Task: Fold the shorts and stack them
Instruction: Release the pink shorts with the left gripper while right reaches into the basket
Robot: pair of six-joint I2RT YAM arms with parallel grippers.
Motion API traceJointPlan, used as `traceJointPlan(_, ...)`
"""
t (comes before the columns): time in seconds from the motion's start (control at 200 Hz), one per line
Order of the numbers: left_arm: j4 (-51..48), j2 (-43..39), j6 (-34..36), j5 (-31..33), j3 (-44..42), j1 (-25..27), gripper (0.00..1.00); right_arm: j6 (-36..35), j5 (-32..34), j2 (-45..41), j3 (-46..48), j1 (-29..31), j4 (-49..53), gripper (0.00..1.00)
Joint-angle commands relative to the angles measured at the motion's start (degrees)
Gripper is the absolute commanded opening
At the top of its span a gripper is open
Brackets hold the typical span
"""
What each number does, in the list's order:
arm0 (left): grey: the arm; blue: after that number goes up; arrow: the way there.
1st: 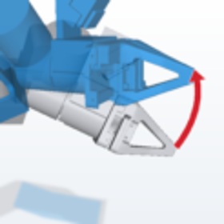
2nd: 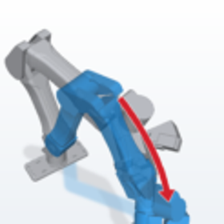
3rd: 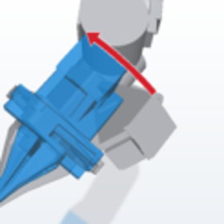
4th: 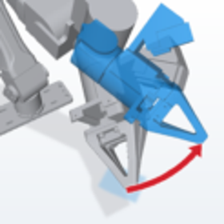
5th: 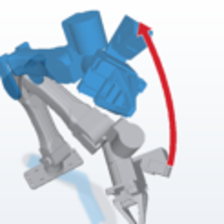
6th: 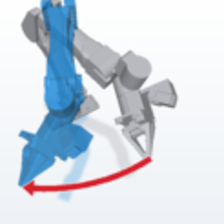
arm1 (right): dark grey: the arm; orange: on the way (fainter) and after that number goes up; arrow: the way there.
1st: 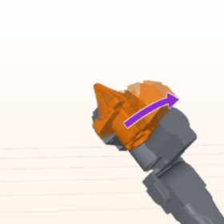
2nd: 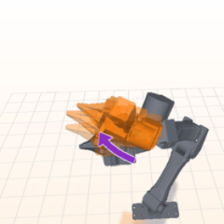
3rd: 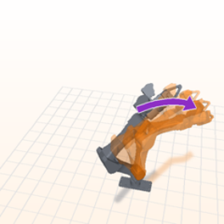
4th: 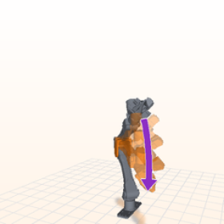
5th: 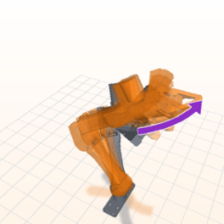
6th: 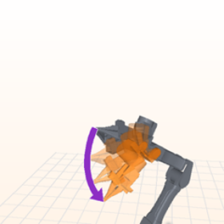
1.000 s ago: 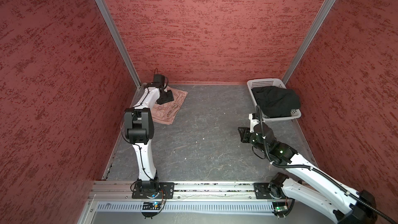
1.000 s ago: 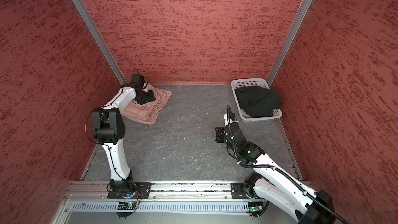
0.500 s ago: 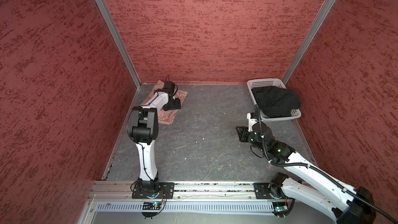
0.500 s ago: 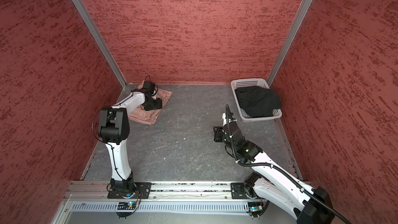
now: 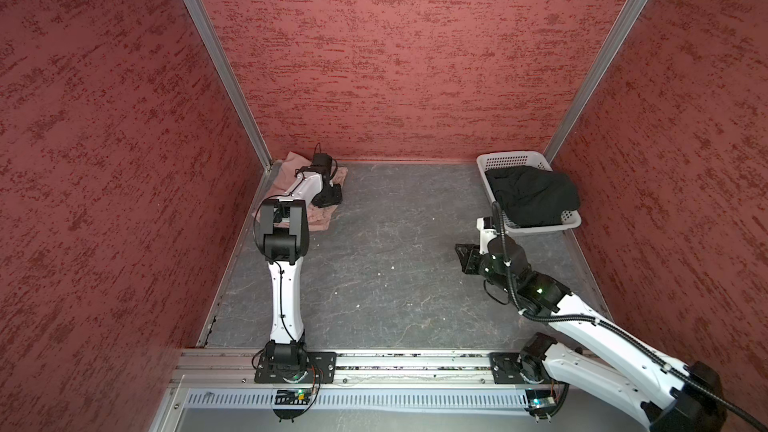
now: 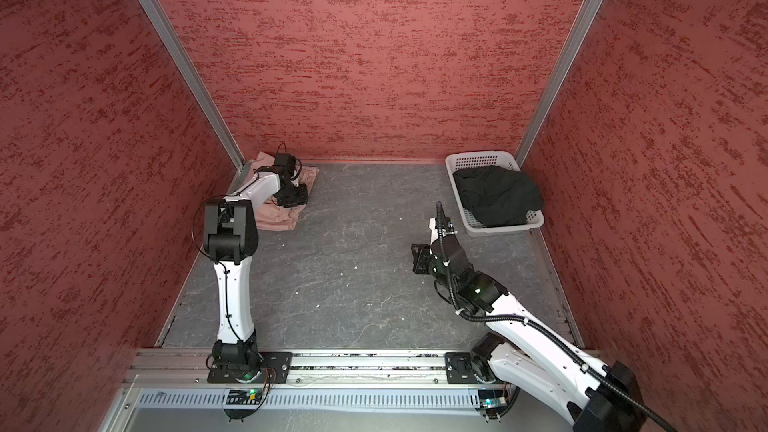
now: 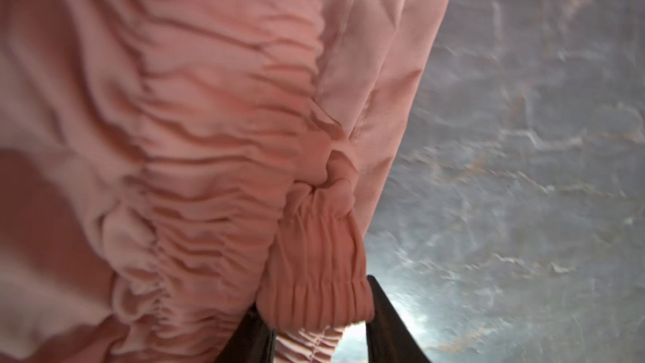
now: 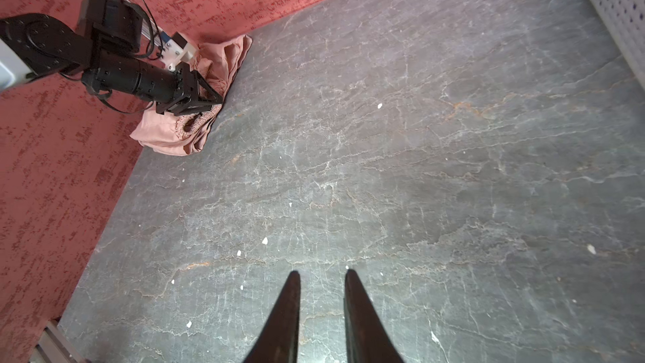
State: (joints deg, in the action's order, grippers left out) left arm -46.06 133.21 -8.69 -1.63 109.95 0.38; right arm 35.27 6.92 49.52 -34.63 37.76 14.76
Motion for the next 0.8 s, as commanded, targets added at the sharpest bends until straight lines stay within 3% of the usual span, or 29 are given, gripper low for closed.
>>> traceJointPlan(0.0,-3.2,4.4,0.9,-1.9,5.5,-2.8,0.46,0.9,1.2,-1.2,-2.2,-0.2,0.4,0.25)
traceJointPlan(0.065,-5.1,7.0,1.9,-2.0,9.5,-3.8,0.48,0.6,2.1,-0.9,-2.5,-0.2,0.7,0.28)
traceJointPlan(0.125,-7.0,8.6,2.8,-2.9,12.8,-4.3,0.56,-0.4,4.2,-0.3,-4.0,-0.3,2.3,0.33)
traceJointPlan(0.24,-6.2,5.5,2.4,-5.7,13.3,-4.0,1.00,-4.0,9.7,1.4,-9.0,-0.9,5.9,0.39)
traceJointPlan(0.311,-3.7,1.1,1.0,-9.3,12.2,-3.3,1.00,-6.5,10.9,2.3,-11.9,-3.3,6.6,0.41)
traceJointPlan(0.416,-1.7,-6.2,-0.7,-12.7,11.9,-1.5,1.00,-9.3,10.7,5.4,-17.3,-9.9,8.3,0.53)
traceJointPlan(0.596,1.1,-20.8,-0.8,-11.0,7.0,2.1,0.99,-14.2,1.1,16.4,-27.4,-27.7,11.8,0.68)
traceJointPlan(0.681,3.9,-29.5,-1.9,-10.5,-1.0,3.1,0.99,-17.0,5.2,22.3,-32.2,-33.2,14.4,0.72)
traceJointPlan(0.792,12.7,-42.7,-5.2,-13.5,-18.3,3.7,0.99,-16.3,3.9,24.9,-33.3,-40.7,12.2,0.77)
